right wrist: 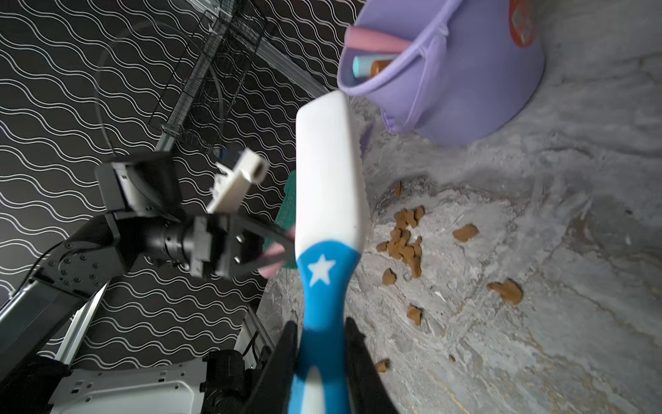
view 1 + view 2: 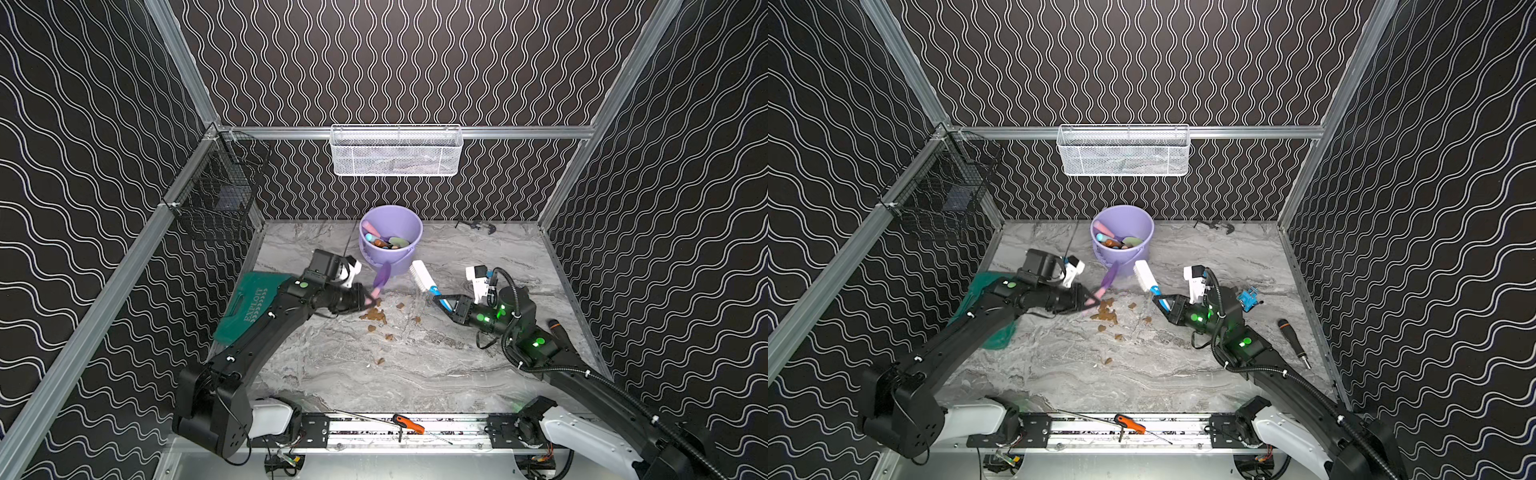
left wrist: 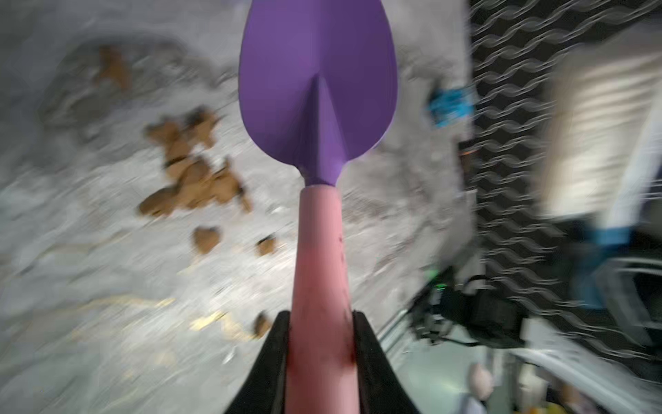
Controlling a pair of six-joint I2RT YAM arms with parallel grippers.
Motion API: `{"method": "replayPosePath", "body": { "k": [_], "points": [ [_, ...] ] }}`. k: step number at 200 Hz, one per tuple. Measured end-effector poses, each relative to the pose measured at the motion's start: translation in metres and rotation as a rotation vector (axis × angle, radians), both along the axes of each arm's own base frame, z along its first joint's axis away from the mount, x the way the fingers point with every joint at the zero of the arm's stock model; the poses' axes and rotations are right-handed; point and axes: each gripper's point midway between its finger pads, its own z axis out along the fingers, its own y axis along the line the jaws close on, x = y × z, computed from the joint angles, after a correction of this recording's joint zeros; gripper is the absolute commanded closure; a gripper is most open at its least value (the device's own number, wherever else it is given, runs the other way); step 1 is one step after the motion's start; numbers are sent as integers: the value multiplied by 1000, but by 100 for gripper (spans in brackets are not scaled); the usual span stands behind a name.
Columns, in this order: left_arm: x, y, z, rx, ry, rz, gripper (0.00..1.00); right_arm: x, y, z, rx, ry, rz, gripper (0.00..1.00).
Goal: Brush the soil off the hand trowel and place it into the bucket
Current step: Brush off the soil from the hand trowel.
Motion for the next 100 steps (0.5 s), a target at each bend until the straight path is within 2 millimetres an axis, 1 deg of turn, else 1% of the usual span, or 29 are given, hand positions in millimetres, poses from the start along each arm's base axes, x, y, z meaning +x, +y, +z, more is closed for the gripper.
{"method": "replayPosePath", "body": {
  "k": [9, 20, 37, 48, 69, 87, 100],
  "points": [
    [-12, 4, -5, 113, -12, -48, 100, 0, 1, 1, -8, 2, 4, 100],
    [-21, 6, -6, 206, -35, -98, 100, -1, 7, -3, -26, 15, 25, 100],
    [-26, 15, -7, 321, -67, -132, 100, -7, 22, -13, -57, 53, 83, 100],
    [-29, 21, -9, 394, -83, -147, 100, -13, 35, -20, -82, 74, 133, 100],
    [-36, 23, -11, 454, -99, -184, 100, -25, 60, -32, -110, 114, 226, 100],
    [-40, 25, -11, 504, -119, -207, 100, -34, 77, -46, -129, 156, 291, 100],
    [-42, 26, -11, 535, -133, -218, 100, -38, 88, -50, -139, 172, 327, 100]
  ]
}}
